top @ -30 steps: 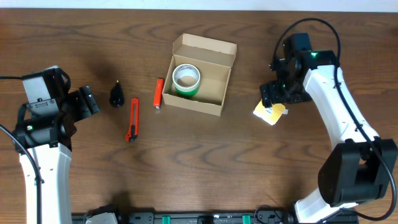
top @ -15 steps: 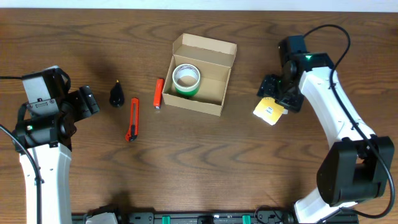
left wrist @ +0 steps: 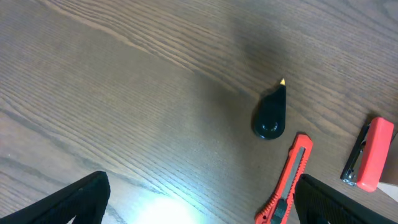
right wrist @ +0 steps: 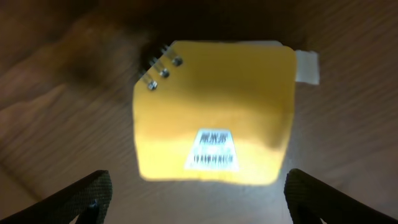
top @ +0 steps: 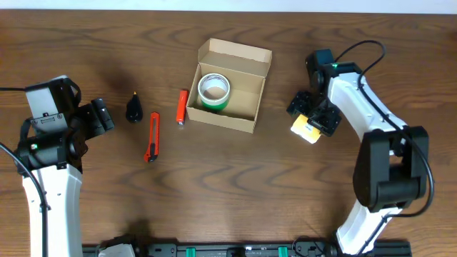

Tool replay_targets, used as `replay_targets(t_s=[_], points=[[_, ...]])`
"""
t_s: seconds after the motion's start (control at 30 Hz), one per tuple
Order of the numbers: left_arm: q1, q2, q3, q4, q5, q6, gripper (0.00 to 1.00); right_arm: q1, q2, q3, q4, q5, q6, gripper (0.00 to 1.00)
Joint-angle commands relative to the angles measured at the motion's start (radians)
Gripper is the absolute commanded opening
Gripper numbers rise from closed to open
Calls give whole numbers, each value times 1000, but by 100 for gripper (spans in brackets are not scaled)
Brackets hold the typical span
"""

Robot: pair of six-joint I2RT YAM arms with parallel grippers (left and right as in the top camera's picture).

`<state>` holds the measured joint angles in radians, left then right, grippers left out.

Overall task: Pack container
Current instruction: 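Move the right gripper to the yellow notepad and grasp it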

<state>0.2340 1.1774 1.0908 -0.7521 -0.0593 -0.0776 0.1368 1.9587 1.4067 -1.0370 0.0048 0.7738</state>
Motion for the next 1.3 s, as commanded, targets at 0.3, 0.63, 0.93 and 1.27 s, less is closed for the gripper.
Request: replay_targets(t_s=[0.3, 0.63, 0.93, 1.27], points=[[3, 0, 21, 0, -3, 11, 95, -49, 117, -8, 47, 40, -58, 99], [3, 0, 21, 0, -3, 11, 95, -66, 121, -8, 62, 47, -72, 91], [3, 0, 21, 0, -3, 11, 95, -66, 121, -8, 65, 51, -72, 67], [3, 0, 21, 0, -3, 11, 95, -66, 120, -5, 64, 47, -82, 53]])
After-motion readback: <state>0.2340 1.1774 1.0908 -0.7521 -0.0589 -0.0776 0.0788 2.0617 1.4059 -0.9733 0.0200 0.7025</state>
